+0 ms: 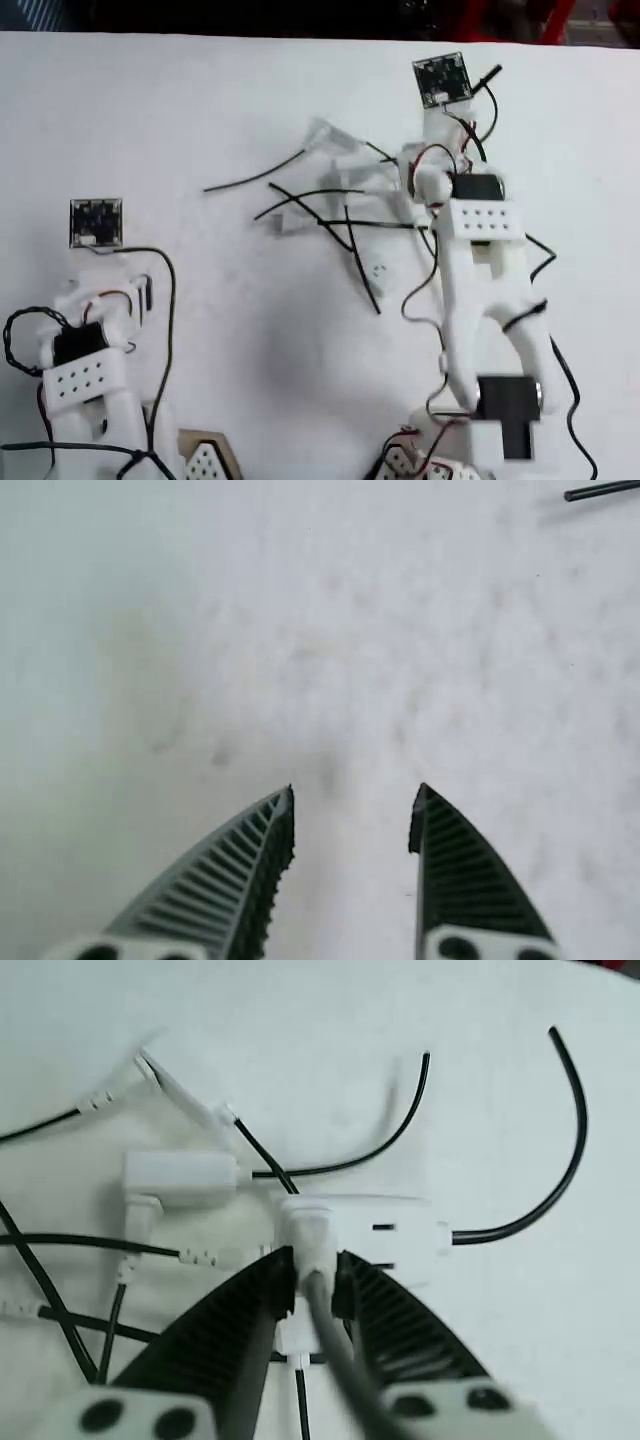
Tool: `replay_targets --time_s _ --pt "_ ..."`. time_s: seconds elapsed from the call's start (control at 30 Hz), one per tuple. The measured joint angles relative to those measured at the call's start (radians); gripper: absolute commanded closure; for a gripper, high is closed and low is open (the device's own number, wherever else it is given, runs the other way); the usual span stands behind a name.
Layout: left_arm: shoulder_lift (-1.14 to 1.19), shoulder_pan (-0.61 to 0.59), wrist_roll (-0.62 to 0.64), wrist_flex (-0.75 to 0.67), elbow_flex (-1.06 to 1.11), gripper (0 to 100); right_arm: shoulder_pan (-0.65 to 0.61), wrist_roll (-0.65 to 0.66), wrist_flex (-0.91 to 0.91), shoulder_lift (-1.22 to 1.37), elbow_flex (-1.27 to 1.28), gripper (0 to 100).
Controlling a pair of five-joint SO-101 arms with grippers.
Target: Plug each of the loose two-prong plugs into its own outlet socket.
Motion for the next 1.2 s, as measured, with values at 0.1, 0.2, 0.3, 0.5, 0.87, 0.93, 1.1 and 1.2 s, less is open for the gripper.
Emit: replay_targets --time_s 0.1,0.2,0.3,0.5,0.87,0.93,1.1,1.2 --pt "0.0 0.0 0.0 0.0 0.0 80 0.003 0.0 -0.011 0.051 0.0 80.2" --pt "0.0 0.0 0.0 0.0 0.0 80 -0.002 0.0 -0.002 0.054 -0.015 80.9" --pt "0.0 0.0 0.0 0.0 0.0 80 -0.018 -0.04 0.051 0.054 -0.052 81.1" --pt "0.0 0.0 0.0 0.0 0.0 80 -0.157 -0.279 0.262 0.052 -0.13 80.9" --pt "0.0 0.0 0.0 0.0 0.0 80 -0.439 -0.677 0.339 0.21 -0.167 80.8" --pt "0.0 0.0 0.0 0.0 0.0 80 -0.448 -0.721 0.322 0.258 -0.189 80.8" --pt "0.0 0.0 0.0 0.0 0.0 80 -0.448 -0.806 0.31 0.374 -0.259 80.8" --pt "0.0 0.0 0.0 0.0 0.0 80 -0.45 -0.853 0.31 0.437 -0.304 80.8"
